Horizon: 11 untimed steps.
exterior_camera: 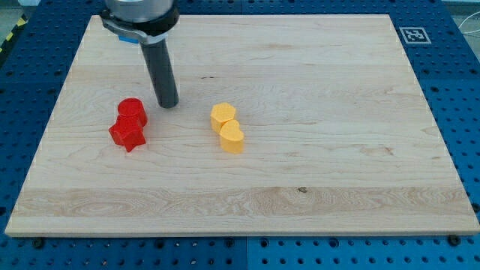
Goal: Point your arm at yellow heart
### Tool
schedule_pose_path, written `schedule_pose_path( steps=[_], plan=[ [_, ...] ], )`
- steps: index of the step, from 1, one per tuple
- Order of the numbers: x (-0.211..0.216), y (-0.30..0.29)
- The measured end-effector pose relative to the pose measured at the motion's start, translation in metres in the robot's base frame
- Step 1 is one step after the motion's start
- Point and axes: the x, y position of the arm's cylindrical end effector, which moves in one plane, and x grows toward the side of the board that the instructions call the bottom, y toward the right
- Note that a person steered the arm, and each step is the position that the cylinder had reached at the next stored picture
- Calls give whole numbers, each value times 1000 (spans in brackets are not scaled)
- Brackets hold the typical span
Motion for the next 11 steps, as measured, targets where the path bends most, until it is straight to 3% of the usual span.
schedule_pose_path(
  steps=[4, 9, 11],
  plan=[
    [11, 10],
    [82, 16],
    [84, 40]
  ],
)
